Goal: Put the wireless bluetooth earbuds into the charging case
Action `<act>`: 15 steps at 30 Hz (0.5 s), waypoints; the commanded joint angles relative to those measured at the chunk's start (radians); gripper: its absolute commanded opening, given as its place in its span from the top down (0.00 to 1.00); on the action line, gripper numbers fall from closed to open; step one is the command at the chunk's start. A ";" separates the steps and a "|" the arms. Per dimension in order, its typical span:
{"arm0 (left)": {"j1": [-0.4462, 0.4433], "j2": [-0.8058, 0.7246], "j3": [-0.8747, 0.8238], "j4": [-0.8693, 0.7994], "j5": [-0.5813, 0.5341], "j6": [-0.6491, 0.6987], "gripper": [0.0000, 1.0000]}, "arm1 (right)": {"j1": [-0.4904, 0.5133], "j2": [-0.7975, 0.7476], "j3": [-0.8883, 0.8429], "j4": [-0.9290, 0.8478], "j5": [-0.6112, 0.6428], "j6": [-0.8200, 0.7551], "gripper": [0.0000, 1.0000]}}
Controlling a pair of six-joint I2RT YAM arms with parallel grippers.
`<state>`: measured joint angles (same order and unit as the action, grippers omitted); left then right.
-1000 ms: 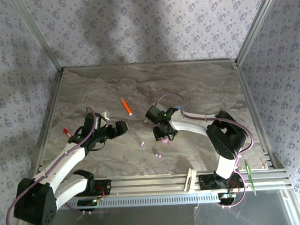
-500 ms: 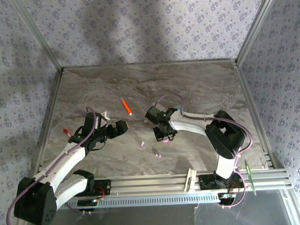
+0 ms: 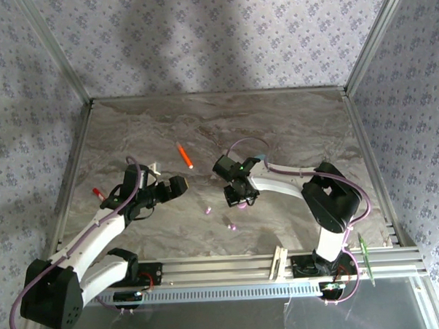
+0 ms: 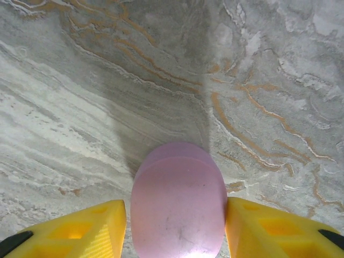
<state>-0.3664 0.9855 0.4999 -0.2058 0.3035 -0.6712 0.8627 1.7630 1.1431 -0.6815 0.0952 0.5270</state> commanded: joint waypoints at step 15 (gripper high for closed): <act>0.007 0.003 -0.006 0.024 0.026 0.002 0.00 | -0.001 -0.008 -0.011 -0.023 -0.011 -0.007 0.53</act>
<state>-0.3664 0.9855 0.4999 -0.2054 0.3069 -0.6716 0.8623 1.7592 1.1408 -0.6811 0.0898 0.5270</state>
